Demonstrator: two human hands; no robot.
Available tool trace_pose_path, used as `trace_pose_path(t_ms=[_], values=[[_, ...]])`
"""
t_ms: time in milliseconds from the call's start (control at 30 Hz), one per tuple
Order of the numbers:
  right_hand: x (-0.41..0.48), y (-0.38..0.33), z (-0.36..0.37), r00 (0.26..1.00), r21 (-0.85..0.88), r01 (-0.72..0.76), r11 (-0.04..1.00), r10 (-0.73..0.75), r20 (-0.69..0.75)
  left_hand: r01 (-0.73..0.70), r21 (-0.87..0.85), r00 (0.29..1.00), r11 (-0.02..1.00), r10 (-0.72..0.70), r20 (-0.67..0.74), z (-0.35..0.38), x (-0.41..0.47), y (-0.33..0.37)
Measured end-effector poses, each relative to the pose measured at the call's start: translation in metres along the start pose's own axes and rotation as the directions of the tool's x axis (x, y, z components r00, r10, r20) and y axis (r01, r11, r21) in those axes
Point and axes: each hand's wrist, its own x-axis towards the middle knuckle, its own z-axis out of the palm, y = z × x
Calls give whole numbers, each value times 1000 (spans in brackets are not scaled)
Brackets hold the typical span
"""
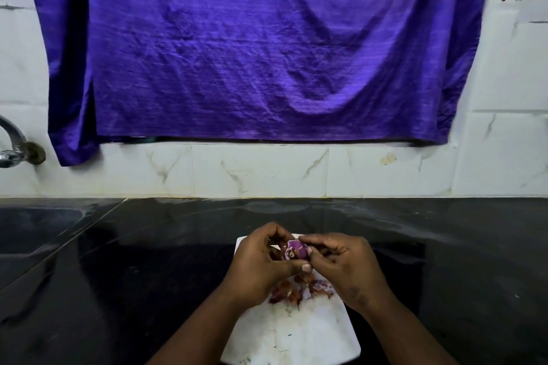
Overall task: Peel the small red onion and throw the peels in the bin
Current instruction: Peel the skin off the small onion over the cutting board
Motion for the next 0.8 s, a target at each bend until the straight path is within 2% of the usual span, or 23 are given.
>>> trace_pose_path(t_ms=[133, 367, 467, 667, 800], values=[[2, 4, 1, 998, -12, -8, 1000, 8, -59, -9, -48, 1000, 999, 10, 9, 1, 1, -1], [10, 7, 2, 979, 249, -170, 953, 192, -69, 2, -145, 1000, 989, -2, 2, 3, 0, 0], [8, 6, 2, 976, 319, -205, 925, 219, -9, -9, -144, 999, 990, 4, -34, 2, 2, 0], [7, 4, -3, 979, 324, -204, 924, 191, 71, -12, -123, 1000, 992, 10, -19, 2, 2, -1], [7, 4, -2, 983, 265, -185, 946, 178, 50, -13, -99, 1000, 995, 12, -8, 2, 2, -2]])
